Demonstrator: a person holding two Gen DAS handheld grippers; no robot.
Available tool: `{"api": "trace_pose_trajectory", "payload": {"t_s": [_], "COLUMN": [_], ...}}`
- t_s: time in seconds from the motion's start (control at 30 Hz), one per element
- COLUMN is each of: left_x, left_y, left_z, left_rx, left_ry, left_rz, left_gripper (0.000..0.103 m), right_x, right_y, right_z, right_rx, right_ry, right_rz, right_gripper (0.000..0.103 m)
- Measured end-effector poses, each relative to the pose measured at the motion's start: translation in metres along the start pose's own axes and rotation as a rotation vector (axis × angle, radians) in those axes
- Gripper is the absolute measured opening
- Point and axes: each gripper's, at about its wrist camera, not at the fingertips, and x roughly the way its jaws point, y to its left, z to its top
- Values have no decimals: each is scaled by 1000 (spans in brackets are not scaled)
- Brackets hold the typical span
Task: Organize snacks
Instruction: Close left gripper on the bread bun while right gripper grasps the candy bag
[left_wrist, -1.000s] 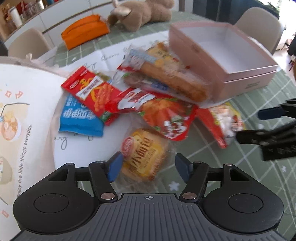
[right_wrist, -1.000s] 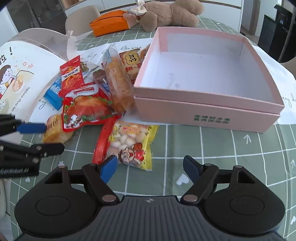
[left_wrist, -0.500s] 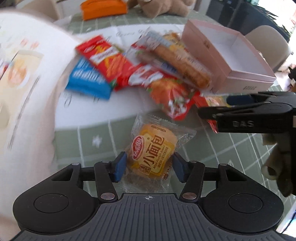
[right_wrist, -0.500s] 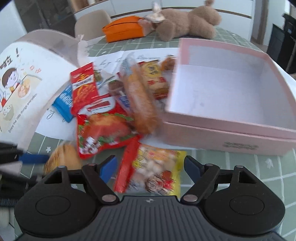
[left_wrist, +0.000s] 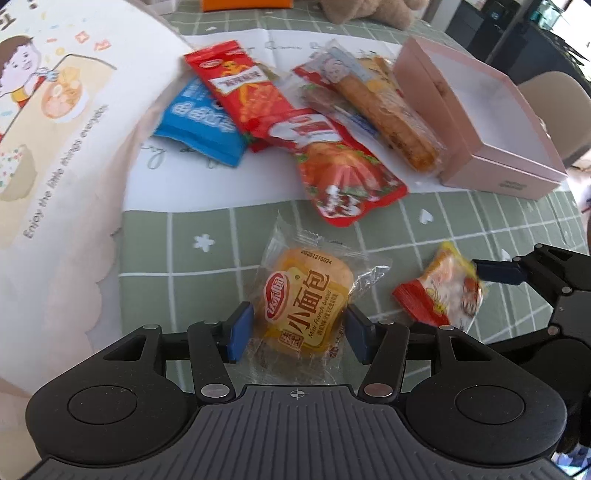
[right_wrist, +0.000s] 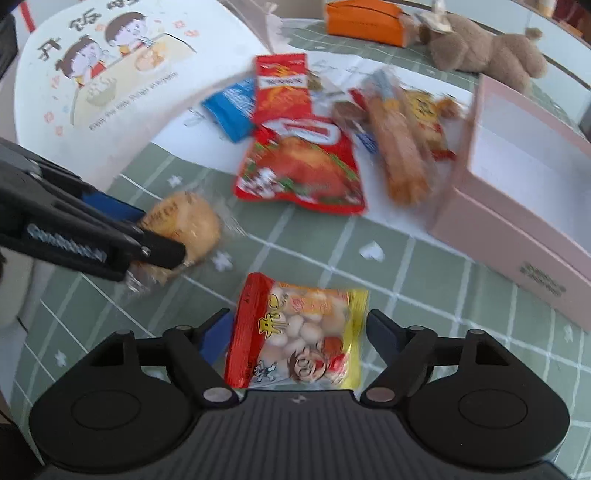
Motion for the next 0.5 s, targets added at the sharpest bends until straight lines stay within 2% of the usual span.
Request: {"api": "trace_pose_trajectory", "payload": {"t_s": [0.33,0.4,0.5], "left_x": [2,2,2], "left_y": [-12,-13,-13], "left_z": [-4,-5,-5], "left_rx": [27,28,28], "left_ry": [-13,-14,-16], "left_rz": [26,28,29], "left_gripper": [60,60,60], "right_x": [-23,-27,-29], "right_y": [-61,-68,-70], "right_z": [-30,-33,-34], "right_rx": [120,150,188], "right_ry": [-22,-35,-44], "right_rz": [-139,-139,-92], "right_gripper": [81,81,81]}}
